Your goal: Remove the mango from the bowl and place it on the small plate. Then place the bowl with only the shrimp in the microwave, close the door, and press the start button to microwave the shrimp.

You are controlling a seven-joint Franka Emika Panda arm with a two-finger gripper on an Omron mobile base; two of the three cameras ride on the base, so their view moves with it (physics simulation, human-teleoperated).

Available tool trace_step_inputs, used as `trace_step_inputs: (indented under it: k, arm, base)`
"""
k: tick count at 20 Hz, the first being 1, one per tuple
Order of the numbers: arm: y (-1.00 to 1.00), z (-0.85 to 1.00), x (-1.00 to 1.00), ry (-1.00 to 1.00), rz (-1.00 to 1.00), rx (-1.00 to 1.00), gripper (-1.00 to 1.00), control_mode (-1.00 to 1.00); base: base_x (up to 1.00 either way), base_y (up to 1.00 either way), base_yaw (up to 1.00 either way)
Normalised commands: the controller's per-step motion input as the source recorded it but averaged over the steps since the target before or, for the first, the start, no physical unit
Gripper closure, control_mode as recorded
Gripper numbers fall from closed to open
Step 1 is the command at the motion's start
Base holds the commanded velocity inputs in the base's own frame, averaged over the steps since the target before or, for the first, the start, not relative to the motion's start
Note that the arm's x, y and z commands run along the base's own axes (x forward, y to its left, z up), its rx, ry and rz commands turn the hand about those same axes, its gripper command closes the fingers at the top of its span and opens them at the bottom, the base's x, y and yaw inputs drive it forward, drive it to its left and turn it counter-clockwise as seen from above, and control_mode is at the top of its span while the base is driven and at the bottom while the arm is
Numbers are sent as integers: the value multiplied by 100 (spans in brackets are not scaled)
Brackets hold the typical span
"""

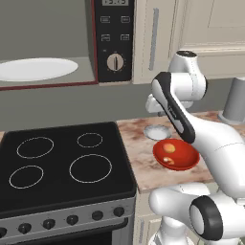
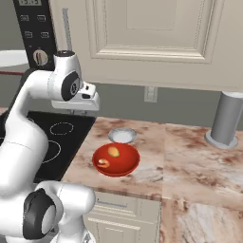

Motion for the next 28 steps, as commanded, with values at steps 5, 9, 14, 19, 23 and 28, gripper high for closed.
trace_step_inputs:
  k: [5,9,14,19,23,28]
  arm:
    - [-24,-29,-20,-1,-2,7,-100,-100]
    - [-86,-98,-16,0,-4,15,-100,-100]
    - [-95,-97,0,1,-2,8,-100,-100]
    - [-21,-50,19,3,0,0,-100,-100]
    - [0,-46,33,0,5,0,-100,-100]
    - [1,-11,29,2,1,0,-100,-100]
  base:
    - [0,0,0]
    - [0,0,0]
    - [0,0,0]
    - [0,0,0]
    - [0,0,0]
    - [0,0,0]
